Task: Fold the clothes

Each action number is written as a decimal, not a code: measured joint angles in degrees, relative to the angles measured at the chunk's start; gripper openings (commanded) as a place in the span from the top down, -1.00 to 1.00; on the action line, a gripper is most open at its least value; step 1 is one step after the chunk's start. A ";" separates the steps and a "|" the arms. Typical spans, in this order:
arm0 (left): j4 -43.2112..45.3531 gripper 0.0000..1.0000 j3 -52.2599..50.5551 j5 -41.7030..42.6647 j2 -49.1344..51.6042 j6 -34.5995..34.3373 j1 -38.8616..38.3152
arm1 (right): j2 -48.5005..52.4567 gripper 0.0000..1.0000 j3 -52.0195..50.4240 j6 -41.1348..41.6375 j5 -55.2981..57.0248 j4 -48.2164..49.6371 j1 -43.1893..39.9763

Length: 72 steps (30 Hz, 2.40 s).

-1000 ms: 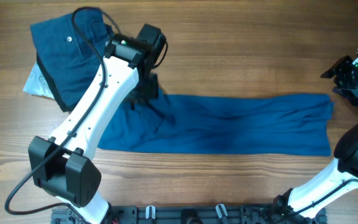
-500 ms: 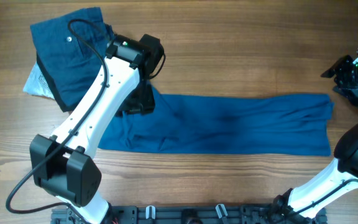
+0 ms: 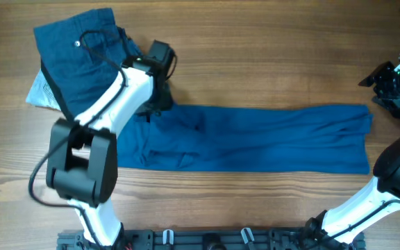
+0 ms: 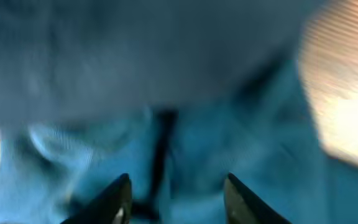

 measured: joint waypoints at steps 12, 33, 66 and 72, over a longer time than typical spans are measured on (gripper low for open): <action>5.88 0.92 -0.09 13.60 1.97 8.20 3.48 | 0.00 -0.13 0.00 0.00 0.17 -0.04 0.00; 4.83 0.04 -0.09 20.41 1.97 10.10 9.42 | 0.07 -0.28 -17.97 -1.38 5.90 12.81 -4.17; 1.84 0.57 0.09 28.26 -4.04 10.21 17.33 | 0.11 -0.19 -21.42 2.40 6.45 17.27 -7.98; 2.99 0.50 0.09 27.02 -4.04 9.84 17.22 | 0.11 -0.42 -21.40 -0.33 3.63 16.92 -10.49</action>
